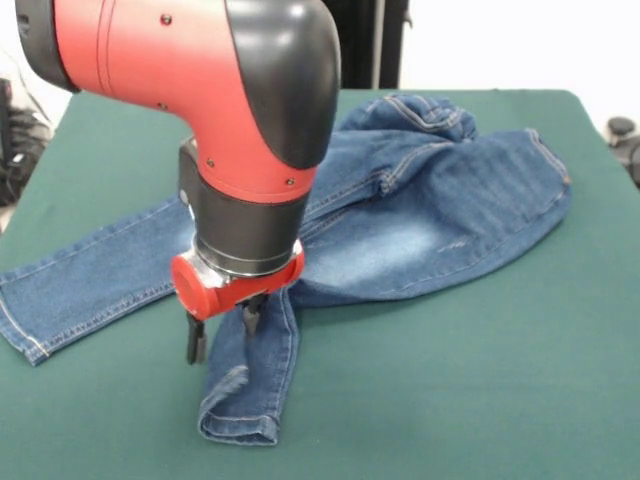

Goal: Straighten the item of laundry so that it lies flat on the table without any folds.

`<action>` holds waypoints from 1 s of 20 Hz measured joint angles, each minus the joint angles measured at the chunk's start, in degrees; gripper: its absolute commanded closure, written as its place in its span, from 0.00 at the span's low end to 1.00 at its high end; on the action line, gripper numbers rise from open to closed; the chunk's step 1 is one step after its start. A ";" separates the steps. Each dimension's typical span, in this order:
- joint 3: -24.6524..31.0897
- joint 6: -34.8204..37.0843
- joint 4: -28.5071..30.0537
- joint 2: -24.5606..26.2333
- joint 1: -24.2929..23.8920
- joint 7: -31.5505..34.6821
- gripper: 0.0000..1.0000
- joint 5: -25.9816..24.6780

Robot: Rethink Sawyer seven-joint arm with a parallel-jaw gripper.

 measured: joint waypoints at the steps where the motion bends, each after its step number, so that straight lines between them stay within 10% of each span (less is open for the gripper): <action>1: -0.27 0.00 -0.12 0.01 0.03 0.00 0.00 0.00; 20: -3.12 0.02 -5.21 3.65 -3.24 0.01 0.00 1.30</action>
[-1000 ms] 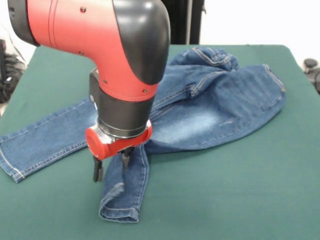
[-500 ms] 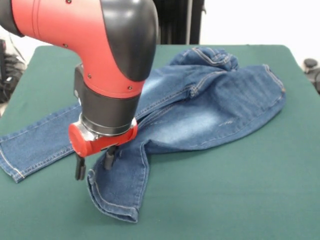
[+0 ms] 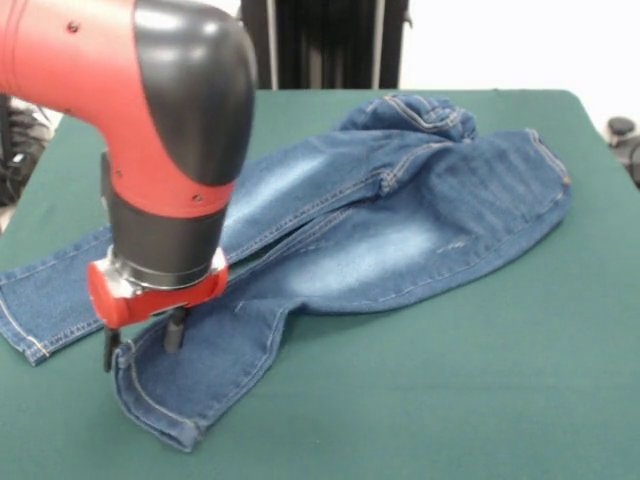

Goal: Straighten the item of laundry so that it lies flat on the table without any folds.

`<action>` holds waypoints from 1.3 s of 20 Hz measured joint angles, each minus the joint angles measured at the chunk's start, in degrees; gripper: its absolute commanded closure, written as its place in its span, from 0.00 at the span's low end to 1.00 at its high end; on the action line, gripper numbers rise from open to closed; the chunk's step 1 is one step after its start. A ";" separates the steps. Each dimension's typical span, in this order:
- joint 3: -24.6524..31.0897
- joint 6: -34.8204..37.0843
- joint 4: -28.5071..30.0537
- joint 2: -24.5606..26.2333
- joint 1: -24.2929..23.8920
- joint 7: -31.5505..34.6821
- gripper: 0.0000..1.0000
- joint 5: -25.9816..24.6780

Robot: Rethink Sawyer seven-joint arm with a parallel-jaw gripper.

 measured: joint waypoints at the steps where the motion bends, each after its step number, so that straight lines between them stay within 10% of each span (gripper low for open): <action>1: 0.00 -0.01 -0.27 0.27 -0.35 0.00 0.00 0.00; 26: -0.02 0.26 -0.70 -1.57 -3.96 0.00 0.00 1.56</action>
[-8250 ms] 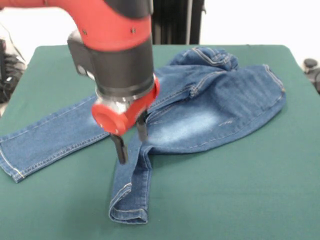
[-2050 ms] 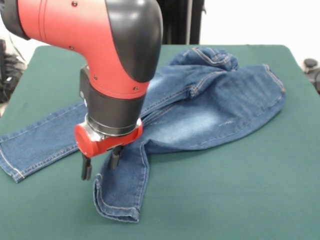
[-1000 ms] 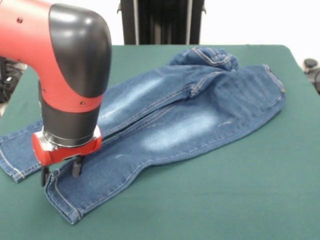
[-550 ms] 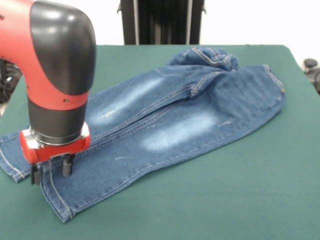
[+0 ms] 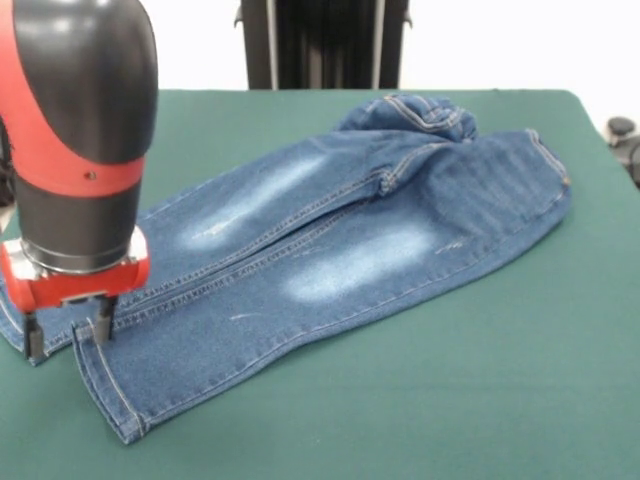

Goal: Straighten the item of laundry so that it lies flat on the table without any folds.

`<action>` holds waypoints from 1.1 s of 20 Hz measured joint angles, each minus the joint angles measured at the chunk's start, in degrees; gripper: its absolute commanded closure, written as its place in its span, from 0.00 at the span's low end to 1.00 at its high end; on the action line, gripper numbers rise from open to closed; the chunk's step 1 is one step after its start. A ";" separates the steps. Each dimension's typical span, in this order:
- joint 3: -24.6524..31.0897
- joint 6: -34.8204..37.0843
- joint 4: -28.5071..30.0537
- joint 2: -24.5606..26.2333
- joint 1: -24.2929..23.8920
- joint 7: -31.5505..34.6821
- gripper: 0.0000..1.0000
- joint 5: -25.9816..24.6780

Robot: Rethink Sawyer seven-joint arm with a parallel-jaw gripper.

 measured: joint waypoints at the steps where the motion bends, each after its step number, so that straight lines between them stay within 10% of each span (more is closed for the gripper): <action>1: -0.04 0.18 0.01 -0.44 0.00 0.00 0.00 -0.04; 22: 0.76 7.99 2.66 -12.43 -0.15 0.00 0.00 0.61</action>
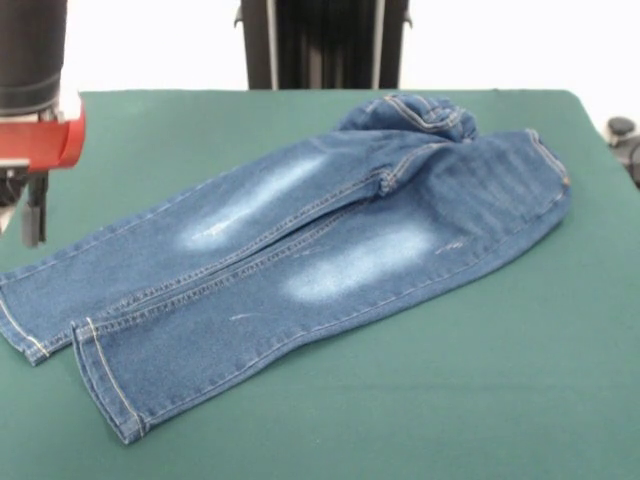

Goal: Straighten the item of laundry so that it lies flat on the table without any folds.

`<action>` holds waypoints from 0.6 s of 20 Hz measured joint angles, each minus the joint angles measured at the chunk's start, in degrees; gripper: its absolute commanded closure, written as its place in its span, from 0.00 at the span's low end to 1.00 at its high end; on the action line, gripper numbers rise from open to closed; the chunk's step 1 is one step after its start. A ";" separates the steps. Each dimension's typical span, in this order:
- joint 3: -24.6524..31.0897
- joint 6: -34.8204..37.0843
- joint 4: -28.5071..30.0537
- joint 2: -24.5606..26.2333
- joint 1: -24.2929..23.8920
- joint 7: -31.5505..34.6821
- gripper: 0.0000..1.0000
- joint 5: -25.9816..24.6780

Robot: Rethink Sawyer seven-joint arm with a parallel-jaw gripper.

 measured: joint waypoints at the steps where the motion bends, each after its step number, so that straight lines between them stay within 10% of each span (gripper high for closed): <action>1: 0.43 0.26 0.60 -0.67 -0.09 0.00 0.00 0.30; 12: 3.62 0.39 4.45 -2.14 -0.79 0.00 0.00 1.40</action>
